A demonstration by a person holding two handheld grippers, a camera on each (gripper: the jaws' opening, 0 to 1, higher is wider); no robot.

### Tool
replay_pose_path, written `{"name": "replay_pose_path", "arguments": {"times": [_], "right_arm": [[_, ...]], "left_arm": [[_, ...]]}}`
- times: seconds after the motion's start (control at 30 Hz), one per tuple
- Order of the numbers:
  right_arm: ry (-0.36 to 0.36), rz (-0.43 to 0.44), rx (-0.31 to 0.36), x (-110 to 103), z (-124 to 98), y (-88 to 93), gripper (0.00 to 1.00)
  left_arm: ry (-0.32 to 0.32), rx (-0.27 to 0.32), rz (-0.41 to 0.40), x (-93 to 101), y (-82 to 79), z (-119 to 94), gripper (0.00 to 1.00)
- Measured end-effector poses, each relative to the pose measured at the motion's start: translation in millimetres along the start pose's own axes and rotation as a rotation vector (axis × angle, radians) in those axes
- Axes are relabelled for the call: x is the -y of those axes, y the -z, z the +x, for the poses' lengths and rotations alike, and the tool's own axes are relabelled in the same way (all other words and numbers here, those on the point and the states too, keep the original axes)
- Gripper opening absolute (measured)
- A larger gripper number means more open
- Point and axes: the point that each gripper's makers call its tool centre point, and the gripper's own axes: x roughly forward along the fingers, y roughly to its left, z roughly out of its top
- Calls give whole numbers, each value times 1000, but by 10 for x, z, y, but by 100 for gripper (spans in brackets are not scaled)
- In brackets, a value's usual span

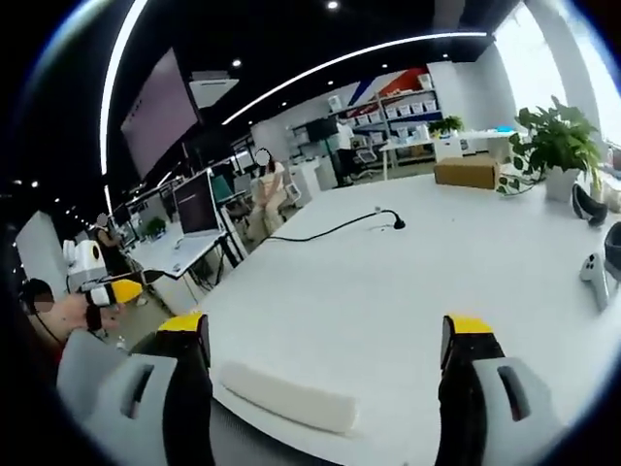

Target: Arrange the utensils inside the cutlery case until each visible utensil rests in its matching compartment.

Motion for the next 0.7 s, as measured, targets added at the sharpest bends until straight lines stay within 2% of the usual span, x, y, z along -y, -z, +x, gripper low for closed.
{"name": "replay_pose_path", "arguments": {"times": [0.17, 0.23, 0.33, 0.53, 0.6, 0.7], "right_arm": [[-12, -88, -23, -58, 7, 39, 99], [-21, -95, -31, -68, 14, 61, 99], [-83, -52, -103, -164, 17, 227, 97], [-97, -130, -123, -231, 8, 281, 94], [-98, -150, -151, -237, 10, 340, 93], [-120, -206, -250, -268, -3, 533, 92]], "left_arm": [[1, -2, -5, 7, 21, -15, 100], [-3, -28, 9, 15, 72, -8, 100], [9, -35, 11, 45, 87, -5, 100], [19, -49, 35, 81, 118, -12, 100], [20, -51, 32, 81, 124, -12, 100], [19, -51, 32, 74, 127, -16, 100]]}}
